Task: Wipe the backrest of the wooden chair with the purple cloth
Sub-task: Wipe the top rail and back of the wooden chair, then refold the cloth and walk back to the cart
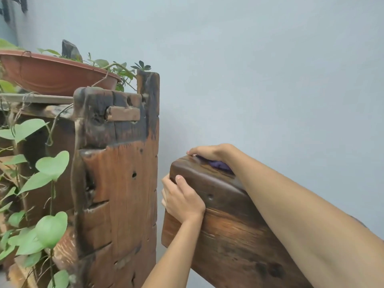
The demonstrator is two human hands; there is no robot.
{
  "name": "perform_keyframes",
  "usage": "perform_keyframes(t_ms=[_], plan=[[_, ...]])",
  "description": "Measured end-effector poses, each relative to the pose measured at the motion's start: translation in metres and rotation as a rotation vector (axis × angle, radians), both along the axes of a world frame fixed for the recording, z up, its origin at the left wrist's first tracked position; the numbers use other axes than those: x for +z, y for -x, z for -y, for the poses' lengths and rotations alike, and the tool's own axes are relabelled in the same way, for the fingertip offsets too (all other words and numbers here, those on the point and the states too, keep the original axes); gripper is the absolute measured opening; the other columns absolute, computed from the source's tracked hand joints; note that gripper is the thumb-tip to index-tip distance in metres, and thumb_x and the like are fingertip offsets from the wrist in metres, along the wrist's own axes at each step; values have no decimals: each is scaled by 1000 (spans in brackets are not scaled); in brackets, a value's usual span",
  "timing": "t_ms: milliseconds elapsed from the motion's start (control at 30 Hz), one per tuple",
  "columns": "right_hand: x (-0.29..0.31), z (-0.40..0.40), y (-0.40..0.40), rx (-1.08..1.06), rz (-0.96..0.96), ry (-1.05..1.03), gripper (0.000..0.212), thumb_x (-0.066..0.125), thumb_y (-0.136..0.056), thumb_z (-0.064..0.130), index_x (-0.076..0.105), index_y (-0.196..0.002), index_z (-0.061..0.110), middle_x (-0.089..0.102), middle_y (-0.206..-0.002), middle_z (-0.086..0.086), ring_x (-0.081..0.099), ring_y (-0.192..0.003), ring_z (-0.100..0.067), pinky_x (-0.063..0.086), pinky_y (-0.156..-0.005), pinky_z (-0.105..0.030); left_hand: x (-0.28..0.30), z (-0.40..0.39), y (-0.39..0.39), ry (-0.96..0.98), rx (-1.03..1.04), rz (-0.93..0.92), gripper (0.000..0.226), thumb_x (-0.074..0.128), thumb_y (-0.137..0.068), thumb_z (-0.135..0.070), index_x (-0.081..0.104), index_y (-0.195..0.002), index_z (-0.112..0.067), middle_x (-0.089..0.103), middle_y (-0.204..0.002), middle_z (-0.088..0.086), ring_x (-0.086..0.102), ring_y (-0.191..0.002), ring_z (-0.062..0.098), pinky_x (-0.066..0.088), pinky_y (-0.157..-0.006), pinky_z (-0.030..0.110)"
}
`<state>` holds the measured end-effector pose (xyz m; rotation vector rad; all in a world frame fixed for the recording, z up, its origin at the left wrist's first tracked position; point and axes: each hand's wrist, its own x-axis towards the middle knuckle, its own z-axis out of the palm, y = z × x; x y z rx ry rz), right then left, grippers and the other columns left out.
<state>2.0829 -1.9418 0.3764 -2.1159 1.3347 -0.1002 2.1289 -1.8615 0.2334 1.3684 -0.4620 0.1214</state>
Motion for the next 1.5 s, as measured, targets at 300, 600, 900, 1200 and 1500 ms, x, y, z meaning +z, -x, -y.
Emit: perform_keyframes(t_ms=[300,600,900,1200,1500], plan=[[-25,-26,76,-157,-28,570,59,44,-82,69,68,-91,16,68,-97,-7,65,-98,-33,46,-74,-36,2,-8,5,-12,-22,6,50,24,-96,-42,52,-121,-8,67,-120,13,53,-116,34,28,-104,45],[-65,-115,197,-95,241,789,37,49,-97,52,58,-132,43,69,-127,14,60,-118,-24,50,-96,-42,7,-19,10,-121,-29,-10,50,28,-105,-38,48,-135,-4,53,-139,21,46,-127,40,29,-108,49],[-144,-225,329,-417,753,570,65,77,-85,13,48,-135,42,71,-105,29,68,-98,4,51,-78,-11,-98,-139,165,-263,-957,269,40,71,-82,-29,54,-117,-20,48,-128,5,47,-122,24,40,-106,40],[-270,-355,412,-619,884,239,68,81,-74,1,58,-132,27,71,-124,1,72,-108,-16,59,-85,-29,-145,-204,313,-255,-1856,-513,55,70,-81,-24,57,-134,-16,73,-123,8,70,-113,23,57,-82,32],[-351,-491,499,-1007,811,271,29,86,-80,15,72,-105,18,73,-112,-7,71,-105,-24,58,-90,-45,-202,-281,401,-353,-1809,127,41,80,-85,-12,69,-123,-19,56,-136,-1,56,-129,14,50,-95,22]])
